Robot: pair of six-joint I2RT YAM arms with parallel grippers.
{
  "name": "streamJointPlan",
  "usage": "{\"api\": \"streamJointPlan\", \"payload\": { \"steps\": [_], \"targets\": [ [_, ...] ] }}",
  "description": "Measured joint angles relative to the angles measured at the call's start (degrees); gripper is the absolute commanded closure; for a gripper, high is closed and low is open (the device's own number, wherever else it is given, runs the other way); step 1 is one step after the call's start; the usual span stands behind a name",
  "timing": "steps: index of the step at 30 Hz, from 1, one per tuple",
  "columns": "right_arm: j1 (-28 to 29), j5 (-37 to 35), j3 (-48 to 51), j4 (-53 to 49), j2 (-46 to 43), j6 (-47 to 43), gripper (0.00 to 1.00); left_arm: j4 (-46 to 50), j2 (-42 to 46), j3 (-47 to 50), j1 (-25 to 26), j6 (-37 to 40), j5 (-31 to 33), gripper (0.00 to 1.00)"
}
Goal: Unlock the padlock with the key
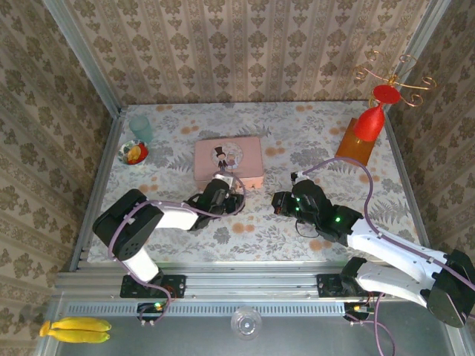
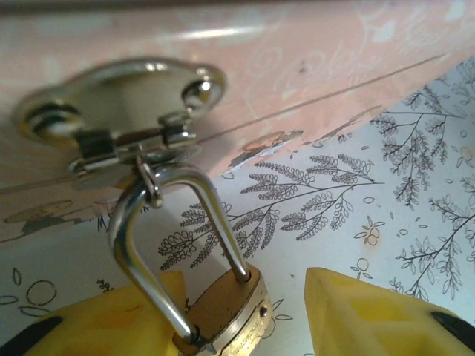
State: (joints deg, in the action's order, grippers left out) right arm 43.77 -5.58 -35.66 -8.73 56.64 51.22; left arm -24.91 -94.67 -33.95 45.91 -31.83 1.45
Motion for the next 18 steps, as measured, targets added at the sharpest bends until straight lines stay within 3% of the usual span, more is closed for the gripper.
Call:
{"api": "streamJointPlan", "payload": {
  "steps": [9, 18],
  "targets": [
    [0.0, -0.1, 0.0, -0.1, 0.0, 0.2, 1.00, 5.3, 0.0, -2.1, 0.0, -2.5, 1.4, 0.73],
    [0.0, -0.3, 0.0, 0.0, 1.0, 1.6, 1.00, 14.4, 2.0, -5.4, 1.0, -7.8, 1.3, 0.79]
  ]
}}
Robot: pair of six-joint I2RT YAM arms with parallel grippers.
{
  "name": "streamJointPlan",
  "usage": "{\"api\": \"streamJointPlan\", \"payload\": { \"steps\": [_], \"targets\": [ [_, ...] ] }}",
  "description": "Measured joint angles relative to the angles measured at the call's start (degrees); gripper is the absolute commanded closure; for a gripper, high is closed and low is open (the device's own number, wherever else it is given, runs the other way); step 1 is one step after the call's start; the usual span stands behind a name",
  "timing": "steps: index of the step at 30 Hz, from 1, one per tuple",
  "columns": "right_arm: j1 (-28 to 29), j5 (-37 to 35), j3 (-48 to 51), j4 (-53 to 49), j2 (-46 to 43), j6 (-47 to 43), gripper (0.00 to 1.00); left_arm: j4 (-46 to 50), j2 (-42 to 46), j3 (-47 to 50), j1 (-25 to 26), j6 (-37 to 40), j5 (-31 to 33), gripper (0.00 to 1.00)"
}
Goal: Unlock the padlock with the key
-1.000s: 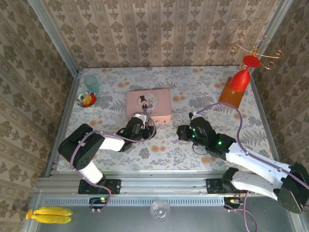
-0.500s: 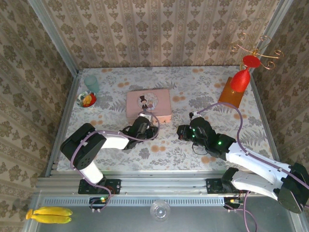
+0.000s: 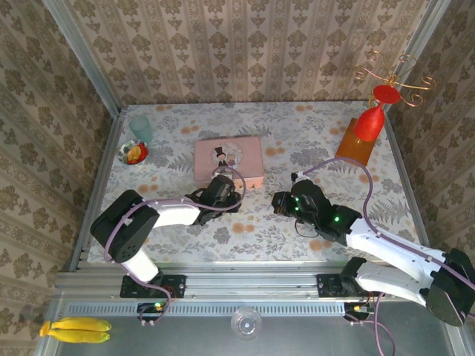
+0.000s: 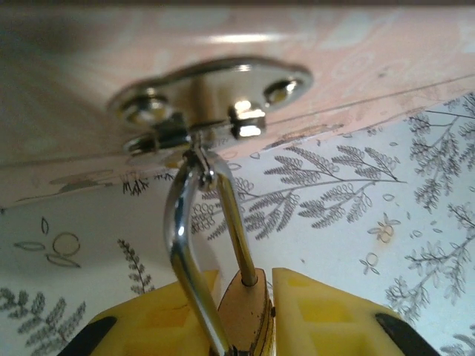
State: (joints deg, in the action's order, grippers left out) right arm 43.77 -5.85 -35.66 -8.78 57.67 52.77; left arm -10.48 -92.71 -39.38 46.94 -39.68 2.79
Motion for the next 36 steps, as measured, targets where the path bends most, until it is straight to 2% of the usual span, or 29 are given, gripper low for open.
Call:
{"api": "streamJointPlan", "payload": {
  "steps": [6, 22, 36],
  "targets": [
    [0.0, 0.0, 0.0, 0.0, 1.2, 0.9, 1.00, 3.3, 1.5, -0.1, 0.6, -3.8, -2.3, 0.82],
    [0.0, 0.3, 3.0, 5.5, 2.1, 5.6, 1.00, 2.3, 1.5, -0.4, -0.3, -9.0, -7.2, 0.86],
    [0.4, 3.1, 7.5, 12.4, 6.3, 11.8, 1.00, -10.6, 4.0, 5.9, -2.9, -19.5, -14.1, 0.90]
  ]
}}
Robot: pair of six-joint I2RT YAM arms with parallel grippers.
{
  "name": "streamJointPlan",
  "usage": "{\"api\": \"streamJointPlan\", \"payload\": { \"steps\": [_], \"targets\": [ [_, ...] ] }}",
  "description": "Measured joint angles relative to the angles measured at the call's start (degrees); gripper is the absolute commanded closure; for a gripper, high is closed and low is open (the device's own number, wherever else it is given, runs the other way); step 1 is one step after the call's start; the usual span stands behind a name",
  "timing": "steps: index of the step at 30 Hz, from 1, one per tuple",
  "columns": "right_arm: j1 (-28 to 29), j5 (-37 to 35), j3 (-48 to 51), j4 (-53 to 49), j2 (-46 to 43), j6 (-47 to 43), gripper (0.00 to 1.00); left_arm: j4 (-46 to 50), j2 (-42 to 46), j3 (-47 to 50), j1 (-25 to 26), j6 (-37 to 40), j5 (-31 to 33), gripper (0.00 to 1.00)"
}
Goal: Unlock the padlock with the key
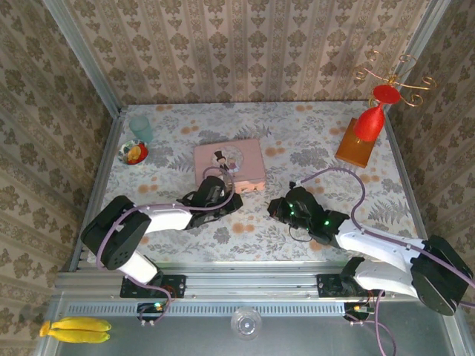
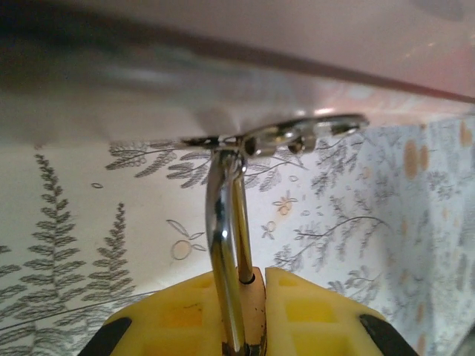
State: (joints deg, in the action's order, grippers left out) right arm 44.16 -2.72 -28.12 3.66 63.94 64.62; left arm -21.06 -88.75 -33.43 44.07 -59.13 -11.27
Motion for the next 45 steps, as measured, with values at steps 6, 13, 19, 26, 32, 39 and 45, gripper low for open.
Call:
{"api": "streamJointPlan", "payload": {
  "steps": [6, 13, 19, 26, 32, 39, 45],
  "targets": [
    [0.0, 2.4, 2.2, 6.4, 2.9, 3.0, 1.00, -7.5, 0.0, 2.8, -1.0, -4.2, -2.9, 0.91],
    [0.0, 5.0, 2.9, 13.6, 7.6, 6.8, 1.00, -14.8, 0.0, 5.9, -1.8, -6.8, -4.6, 0.93],
    [0.9, 5.1, 4.5, 23.3, 10.6, 13.8, 1.00, -21.9, -0.6, 7.0, -2.5, -11.5, -5.2, 0.96],
    [0.4, 5.2, 4.5, 32.9, 15.3, 21.5, 1.00, -24.4, -0.6, 7.8, -2.6, -13.8, -5.0, 0.99],
    [-0.1, 6.3, 4.7, 40.8, 21.9, 26.7, 1.00, -30.2, -1.1, 9.5, -2.6, -17.3, -3.9, 1.00],
    [-0.2, 6.3, 4.7, 42.3, 21.0, 27.3, 1.00, -33.6, -1.9, 9.8, -2.6, -19.9, -2.9, 1.00],
    [-0.2, 6.3, 4.7, 42.5, 20.9, 27.3, 1.00, -33.7, -1.9, 9.8, -2.6, -20.4, -2.9, 1.00]
  ]
}}
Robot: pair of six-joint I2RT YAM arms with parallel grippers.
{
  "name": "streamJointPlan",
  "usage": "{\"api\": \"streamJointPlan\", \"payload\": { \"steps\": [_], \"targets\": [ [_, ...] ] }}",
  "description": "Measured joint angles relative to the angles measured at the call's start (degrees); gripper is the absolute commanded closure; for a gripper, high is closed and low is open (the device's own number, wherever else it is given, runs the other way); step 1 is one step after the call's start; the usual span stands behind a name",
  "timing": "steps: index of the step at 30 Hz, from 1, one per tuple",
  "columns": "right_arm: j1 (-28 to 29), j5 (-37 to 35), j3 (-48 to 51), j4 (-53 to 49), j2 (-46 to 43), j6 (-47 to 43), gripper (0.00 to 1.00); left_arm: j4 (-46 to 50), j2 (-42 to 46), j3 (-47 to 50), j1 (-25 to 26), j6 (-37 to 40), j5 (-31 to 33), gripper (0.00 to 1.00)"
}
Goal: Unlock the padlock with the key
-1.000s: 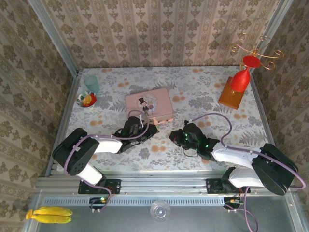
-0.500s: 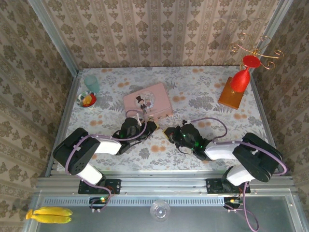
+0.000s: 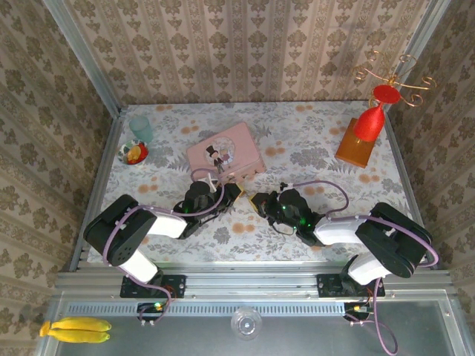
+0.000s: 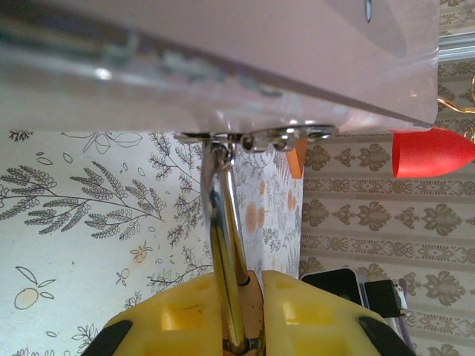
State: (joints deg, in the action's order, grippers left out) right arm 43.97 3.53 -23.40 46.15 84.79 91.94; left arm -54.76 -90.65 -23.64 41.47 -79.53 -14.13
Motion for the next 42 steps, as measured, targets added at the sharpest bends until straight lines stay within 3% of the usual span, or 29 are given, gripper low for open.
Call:
{"api": "streamJointPlan", "payload": {
  "steps": [23, 42],
  "targets": [
    [2.1, -0.2, 1.0, 0.2, -0.5, 0.0, 1.00, 0.5, 0.2, -0.2, 0.1, 0.0, 0.4, 1.00],
    [2.2, -0.7, 1.5, 0.4, -0.4, 0.0, 1.00, 8.5, 4.3, -0.1, 1.4, -1.2, 2.6, 1.00]
  ]
}}
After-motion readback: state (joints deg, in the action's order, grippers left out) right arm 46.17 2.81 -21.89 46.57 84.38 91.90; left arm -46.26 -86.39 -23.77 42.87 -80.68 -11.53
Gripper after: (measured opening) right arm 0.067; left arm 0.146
